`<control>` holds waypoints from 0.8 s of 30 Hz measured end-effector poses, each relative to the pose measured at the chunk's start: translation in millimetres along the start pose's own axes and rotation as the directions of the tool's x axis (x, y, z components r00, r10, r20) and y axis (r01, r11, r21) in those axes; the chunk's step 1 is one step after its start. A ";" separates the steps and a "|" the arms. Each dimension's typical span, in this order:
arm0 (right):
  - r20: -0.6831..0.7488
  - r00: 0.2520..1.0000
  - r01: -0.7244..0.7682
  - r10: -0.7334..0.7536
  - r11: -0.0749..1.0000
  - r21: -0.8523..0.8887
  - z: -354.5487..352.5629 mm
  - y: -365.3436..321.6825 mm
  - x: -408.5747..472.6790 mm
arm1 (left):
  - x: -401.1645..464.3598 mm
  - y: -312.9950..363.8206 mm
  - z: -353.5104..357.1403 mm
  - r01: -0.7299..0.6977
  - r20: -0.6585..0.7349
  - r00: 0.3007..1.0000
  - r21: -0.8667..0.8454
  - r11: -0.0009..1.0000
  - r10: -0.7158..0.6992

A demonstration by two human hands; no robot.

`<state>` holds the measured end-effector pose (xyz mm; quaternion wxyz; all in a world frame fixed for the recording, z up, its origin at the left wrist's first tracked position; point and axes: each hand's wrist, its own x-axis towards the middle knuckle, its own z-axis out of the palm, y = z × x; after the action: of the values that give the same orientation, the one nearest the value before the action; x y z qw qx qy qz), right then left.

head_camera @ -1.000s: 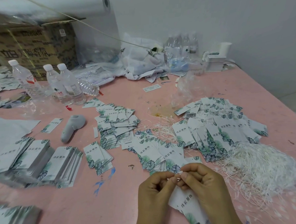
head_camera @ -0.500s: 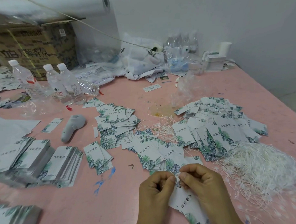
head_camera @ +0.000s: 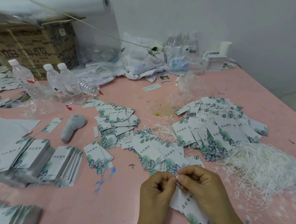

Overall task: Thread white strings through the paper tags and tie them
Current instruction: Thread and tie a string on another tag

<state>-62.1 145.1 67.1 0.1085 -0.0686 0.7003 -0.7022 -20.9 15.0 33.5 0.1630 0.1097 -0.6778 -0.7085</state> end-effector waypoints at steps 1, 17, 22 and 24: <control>-0.001 1.000 0.001 -0.001 1.000 -0.003 -0.1 -0.3 -0.2 | 0.0 -0.3 0.1 0.001 -0.001 1.000 -0.002 1.000 -0.001; -0.003 0.999 -0.037 0.037 0.998 0.041 -0.1 -1.8 -0.5 | 0.4 -1.3 -0.6 0.019 0.025 1.000 -0.025 1.000 -0.018; -0.019 1.000 -0.001 0.000 1.000 -0.030 0.9 -4.6 -2.8 | -0.3 -0.7 -0.6 0.024 0.021 1.000 -0.022 0.999 -0.023; -0.023 1.000 0.009 -0.011 0.999 -0.049 1.3 -5.5 -3.4 | -0.5 -1.1 -0.6 0.029 0.021 0.999 -0.032 0.999 -0.028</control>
<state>-58.8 144.7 72.8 0.0951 -0.0664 0.7180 -0.6863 -20.3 14.6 32.3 0.1477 0.1094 -0.6663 -0.7227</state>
